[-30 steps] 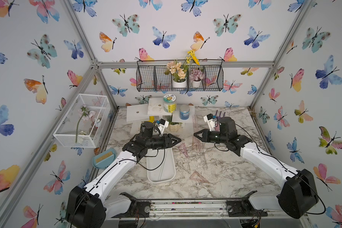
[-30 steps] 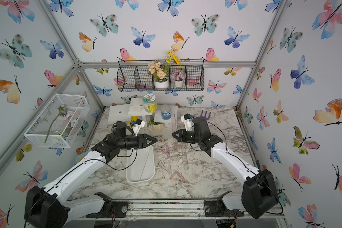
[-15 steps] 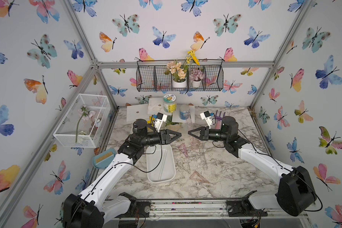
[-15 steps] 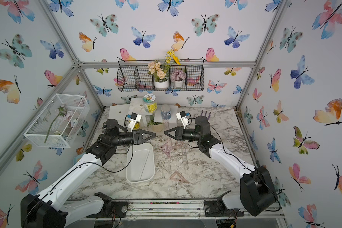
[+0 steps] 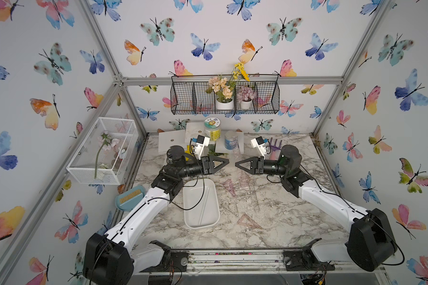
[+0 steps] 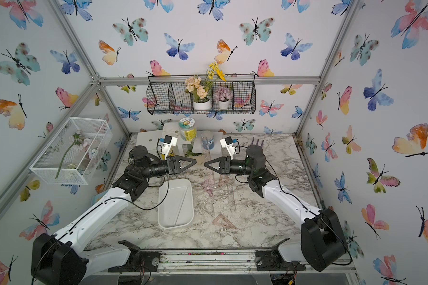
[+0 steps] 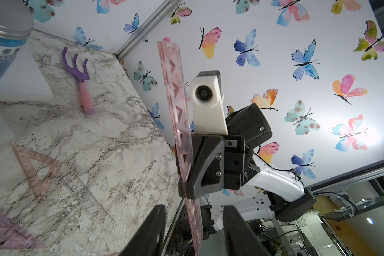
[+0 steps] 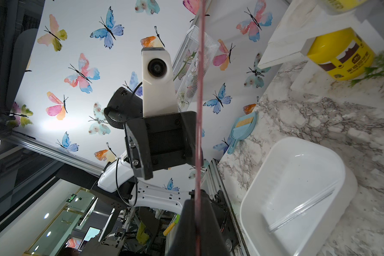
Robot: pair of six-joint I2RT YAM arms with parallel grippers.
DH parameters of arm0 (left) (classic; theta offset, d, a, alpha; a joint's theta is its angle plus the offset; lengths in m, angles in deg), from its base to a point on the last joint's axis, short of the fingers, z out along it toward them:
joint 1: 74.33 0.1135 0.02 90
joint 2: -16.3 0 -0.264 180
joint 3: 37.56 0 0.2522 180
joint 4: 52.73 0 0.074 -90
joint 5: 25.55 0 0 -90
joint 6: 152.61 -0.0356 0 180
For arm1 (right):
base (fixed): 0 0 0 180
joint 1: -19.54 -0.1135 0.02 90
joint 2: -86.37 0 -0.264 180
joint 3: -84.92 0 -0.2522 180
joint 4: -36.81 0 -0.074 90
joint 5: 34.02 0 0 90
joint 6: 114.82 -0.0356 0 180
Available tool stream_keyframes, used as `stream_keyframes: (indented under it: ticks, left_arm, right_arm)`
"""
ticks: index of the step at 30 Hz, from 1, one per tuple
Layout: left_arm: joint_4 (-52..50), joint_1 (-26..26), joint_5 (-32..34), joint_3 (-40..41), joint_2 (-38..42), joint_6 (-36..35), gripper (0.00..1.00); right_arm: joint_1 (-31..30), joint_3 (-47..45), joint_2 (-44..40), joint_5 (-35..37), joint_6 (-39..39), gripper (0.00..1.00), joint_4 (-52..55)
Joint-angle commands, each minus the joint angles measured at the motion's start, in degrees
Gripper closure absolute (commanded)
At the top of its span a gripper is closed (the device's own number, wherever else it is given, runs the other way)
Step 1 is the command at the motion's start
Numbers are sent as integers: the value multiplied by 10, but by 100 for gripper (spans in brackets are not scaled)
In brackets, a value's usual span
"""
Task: Put the scattered rulers into the storage box
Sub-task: Pick up the ruler from the center of the board.
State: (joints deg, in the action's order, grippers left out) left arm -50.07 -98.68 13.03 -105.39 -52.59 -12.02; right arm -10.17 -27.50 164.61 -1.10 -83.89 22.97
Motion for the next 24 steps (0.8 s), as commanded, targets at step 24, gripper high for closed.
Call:
stream_keyframes:
  ticks: [24]
  left_arm:
    - [84,-50,-3,-54,-63,23,54]
  right_arm:
    - [0,-11,-15,-24,-20,98,-43]
